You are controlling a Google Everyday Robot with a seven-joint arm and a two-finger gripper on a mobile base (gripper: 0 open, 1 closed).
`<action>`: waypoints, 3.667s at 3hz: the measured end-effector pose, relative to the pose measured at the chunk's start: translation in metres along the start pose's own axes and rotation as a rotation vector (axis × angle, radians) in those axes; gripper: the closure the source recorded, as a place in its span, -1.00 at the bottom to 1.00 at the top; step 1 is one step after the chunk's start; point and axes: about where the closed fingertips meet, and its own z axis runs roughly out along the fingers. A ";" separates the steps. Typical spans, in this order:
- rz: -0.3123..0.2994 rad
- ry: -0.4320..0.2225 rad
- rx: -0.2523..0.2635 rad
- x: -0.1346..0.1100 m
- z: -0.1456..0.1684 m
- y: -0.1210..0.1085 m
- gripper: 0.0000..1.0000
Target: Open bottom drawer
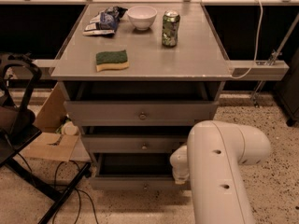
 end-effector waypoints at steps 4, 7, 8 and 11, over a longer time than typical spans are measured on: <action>0.005 0.023 -0.052 0.003 -0.001 0.015 1.00; 0.006 0.033 -0.076 0.004 0.000 0.022 0.45; 0.006 0.033 -0.076 0.004 0.000 0.022 0.01; 0.006 0.033 -0.077 0.004 0.000 0.022 -1.00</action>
Offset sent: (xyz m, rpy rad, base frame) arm -0.3371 -0.2798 0.0441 -0.3757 1.1478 -0.1410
